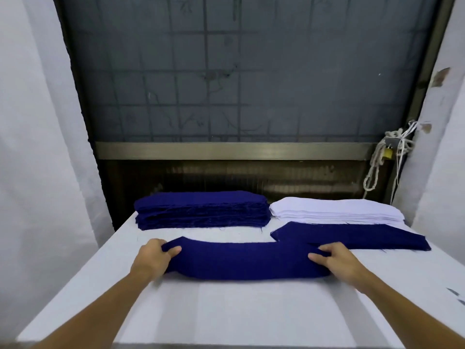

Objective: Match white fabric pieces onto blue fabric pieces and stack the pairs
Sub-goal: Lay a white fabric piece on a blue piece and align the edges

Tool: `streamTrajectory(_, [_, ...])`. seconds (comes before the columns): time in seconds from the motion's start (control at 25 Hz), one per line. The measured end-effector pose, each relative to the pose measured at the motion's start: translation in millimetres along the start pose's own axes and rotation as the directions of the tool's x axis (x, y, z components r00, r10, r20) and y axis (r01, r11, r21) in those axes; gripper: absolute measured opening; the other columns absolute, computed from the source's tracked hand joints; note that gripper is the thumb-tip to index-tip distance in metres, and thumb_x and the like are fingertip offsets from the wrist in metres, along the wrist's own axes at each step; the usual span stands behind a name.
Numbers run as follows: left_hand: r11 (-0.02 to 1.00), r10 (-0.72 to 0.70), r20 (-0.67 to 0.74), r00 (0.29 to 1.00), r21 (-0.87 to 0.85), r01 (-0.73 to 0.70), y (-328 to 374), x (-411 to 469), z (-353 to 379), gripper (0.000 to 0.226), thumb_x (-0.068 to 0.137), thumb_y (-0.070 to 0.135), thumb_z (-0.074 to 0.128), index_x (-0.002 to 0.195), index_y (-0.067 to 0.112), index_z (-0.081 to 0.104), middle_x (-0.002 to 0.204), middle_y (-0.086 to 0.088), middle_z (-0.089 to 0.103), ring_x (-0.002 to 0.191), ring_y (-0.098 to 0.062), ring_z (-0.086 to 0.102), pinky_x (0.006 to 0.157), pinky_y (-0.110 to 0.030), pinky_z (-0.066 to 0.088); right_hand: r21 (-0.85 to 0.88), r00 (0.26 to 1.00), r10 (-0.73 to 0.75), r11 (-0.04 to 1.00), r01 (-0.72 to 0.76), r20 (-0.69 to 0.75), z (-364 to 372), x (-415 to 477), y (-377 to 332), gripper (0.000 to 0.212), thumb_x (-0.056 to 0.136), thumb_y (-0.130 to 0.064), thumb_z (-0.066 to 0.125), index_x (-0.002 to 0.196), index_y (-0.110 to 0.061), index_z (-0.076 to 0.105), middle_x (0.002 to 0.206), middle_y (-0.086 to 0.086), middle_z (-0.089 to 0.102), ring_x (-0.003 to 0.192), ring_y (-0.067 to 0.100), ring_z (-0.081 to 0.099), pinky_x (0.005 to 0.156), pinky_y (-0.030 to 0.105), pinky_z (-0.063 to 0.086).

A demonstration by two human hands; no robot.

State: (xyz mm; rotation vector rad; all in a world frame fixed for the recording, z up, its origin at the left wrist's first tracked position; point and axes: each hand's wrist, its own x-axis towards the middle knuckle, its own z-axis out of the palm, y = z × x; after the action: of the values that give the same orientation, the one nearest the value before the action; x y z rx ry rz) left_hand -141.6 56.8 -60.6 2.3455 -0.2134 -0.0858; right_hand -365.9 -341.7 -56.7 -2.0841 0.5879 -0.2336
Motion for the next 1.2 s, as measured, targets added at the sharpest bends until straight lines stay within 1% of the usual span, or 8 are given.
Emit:
streamTrajectory(0.16, [0.995,-0.030,0.043,0.999,0.091,0.026,-5.7,-7.0,24.7,0.035,0.097,0.040,0.064,0.077,0.012,0.061,0.068,-0.002,0.068,0.061,-0.015,0.066,0.054,-0.027,0.044,-0.284,0.978,-0.076,0.959,0.018,-0.194,7.3,-0.7,34.9,0.027,0.091,-0.031,0.071,0.071,-0.016,0.061,0.067,-0.007,0.063,0.067,0.014,0.059,0.063,0.029,0.046])
streamTrajectory(0.28, [0.981,0.067,-0.104,0.992,0.186,-0.047,-19.0,-17.0,40.8,0.028,0.096,0.044,0.062,0.079,0.022,0.060,0.069,0.007,0.067,0.067,-0.012,0.063,0.063,-0.031,0.049,-0.408,0.937,-0.182,0.912,0.046,-0.299,11.0,-2.4,47.6,0.022,0.090,-0.030,0.069,0.072,-0.024,0.059,0.076,-0.009,0.060,0.082,0.011,0.053,0.069,0.030,0.045])
streamTrajectory(0.44, [0.965,0.189,-0.222,0.956,0.222,-0.139,-25.6,-22.5,47.7,0.024,0.098,0.042,0.058,0.081,0.027,0.054,0.074,0.011,0.062,0.069,-0.010,0.058,0.067,-0.036,0.051,-0.422,0.925,-0.190,0.906,0.036,-0.329,13.4,-1.6,50.2,0.021,0.090,-0.025,0.064,0.071,-0.025,0.056,0.077,-0.011,0.057,0.085,0.012,0.049,0.067,0.028,0.039])
streamTrajectory(0.64, [0.982,0.143,-0.245,0.959,0.160,-0.105,-22.5,-22.7,49.4,0.022,0.099,0.039,0.059,0.083,0.025,0.055,0.076,0.009,0.063,0.071,-0.013,0.059,0.066,-0.038,0.052,-0.398,0.918,-0.177,0.917,0.023,-0.355,14.1,-3.0,48.5,0.017,0.088,-0.019,0.062,0.072,-0.022,0.058,0.077,-0.008,0.058,0.085,0.015,0.052,0.068,0.030,0.045])
streamTrajectory(0.8, [0.990,0.100,-0.307,0.946,0.128,-0.063,-16.4,-25.0,50.1,0.020,0.091,0.030,0.068,0.102,0.020,0.055,0.097,0.001,0.059,0.094,-0.022,0.053,0.077,-0.041,0.049,-0.345,0.910,-0.177,0.938,0.040,-0.375,10.9,-1.3,47.1,0.012,0.088,-0.012,0.060,0.081,-0.022,0.059,0.083,-0.009,0.058,0.090,0.017,0.056,0.073,0.035,0.051])
streamTrajectory(0.92, [0.971,0.199,-0.384,0.902,0.200,-0.129,4.5,-20.7,55.8,0.027,0.087,0.023,0.070,0.108,0.018,0.054,0.101,-0.002,0.058,0.098,-0.025,0.050,0.085,-0.042,0.045,-0.380,0.896,-0.205,0.924,0.044,-0.394,9.4,4.3,48.5,0.008,0.092,-0.015,0.058,0.093,-0.023,0.059,0.095,-0.010,0.052,0.099,0.014,0.049,0.076,0.031,0.049])
streamTrajectory(1.08, [0.920,0.392,-0.292,0.872,0.145,-0.364,70.2,-3.4,72.4,0.016,0.091,0.025,0.069,0.101,0.023,0.056,0.095,0.007,0.057,0.094,-0.015,0.050,0.083,-0.036,0.047,-0.499,0.851,-0.278,0.866,0.022,-0.445,-3.9,23.3,46.5,0.007,0.097,-0.023,0.059,0.104,-0.024,0.059,0.105,-0.006,0.053,0.101,0.013,0.047,0.084,0.029,0.049])
streamTrajectory(1.2, [0.892,0.451,-0.184,0.873,0.064,-0.448,132.3,17.8,94.8,0.009,0.096,0.031,0.065,0.093,0.026,0.058,0.090,0.010,0.059,0.086,-0.010,0.057,0.072,-0.028,0.048,-0.535,0.837,-0.317,0.844,0.035,-0.446,-22.8,49.2,40.0,0.008,0.098,-0.025,0.058,0.106,-0.024,0.060,0.107,-0.006,0.057,0.100,0.012,0.048,0.086,0.030,0.048])
